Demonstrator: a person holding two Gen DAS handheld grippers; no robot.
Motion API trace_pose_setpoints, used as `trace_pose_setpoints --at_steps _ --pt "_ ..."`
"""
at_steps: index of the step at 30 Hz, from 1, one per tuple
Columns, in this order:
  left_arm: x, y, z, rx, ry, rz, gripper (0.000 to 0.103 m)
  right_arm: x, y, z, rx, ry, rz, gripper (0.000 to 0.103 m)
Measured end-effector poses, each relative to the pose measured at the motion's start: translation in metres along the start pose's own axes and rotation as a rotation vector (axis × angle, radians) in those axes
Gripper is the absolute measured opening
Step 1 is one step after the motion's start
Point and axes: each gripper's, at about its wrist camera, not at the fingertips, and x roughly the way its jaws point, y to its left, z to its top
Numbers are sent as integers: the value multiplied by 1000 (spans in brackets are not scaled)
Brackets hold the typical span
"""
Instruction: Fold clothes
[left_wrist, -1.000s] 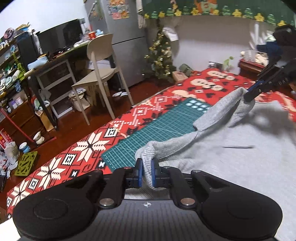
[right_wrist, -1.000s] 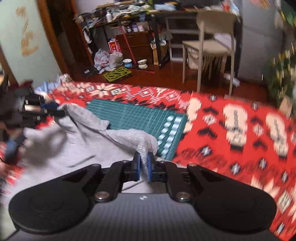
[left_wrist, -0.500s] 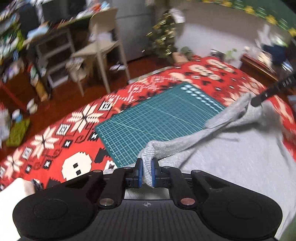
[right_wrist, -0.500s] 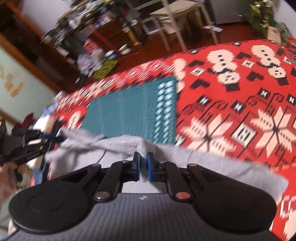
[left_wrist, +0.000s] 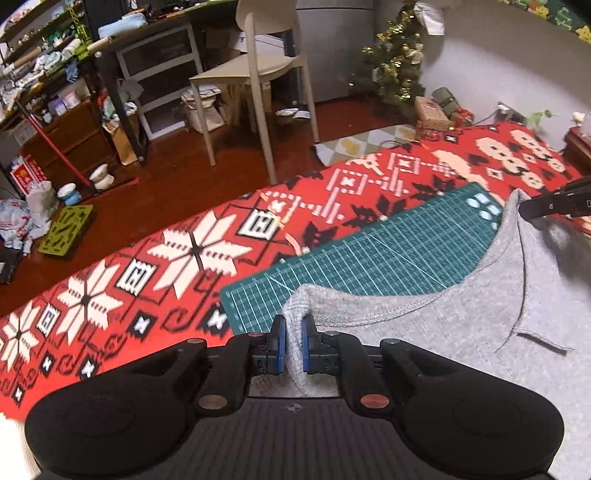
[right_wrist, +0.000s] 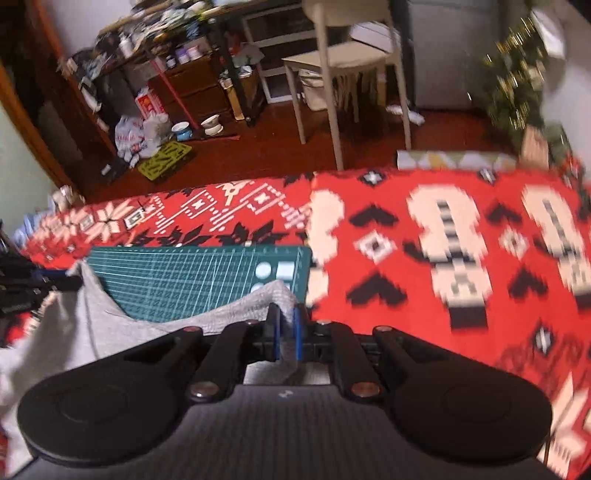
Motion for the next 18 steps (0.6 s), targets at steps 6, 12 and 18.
trace_pose_setpoints --at_steps 6,12,18 --pt "12 10 11 -30 -19 50 9 13 -1 17 -20 -41 -16 8" --pt "6 18 3 -68 -73 64 39 4 -16 24 11 -95 5 41" --pt "-25 33 -21 -100 -152 42 55 -48 -52 -6 -27 -80 -35 41"
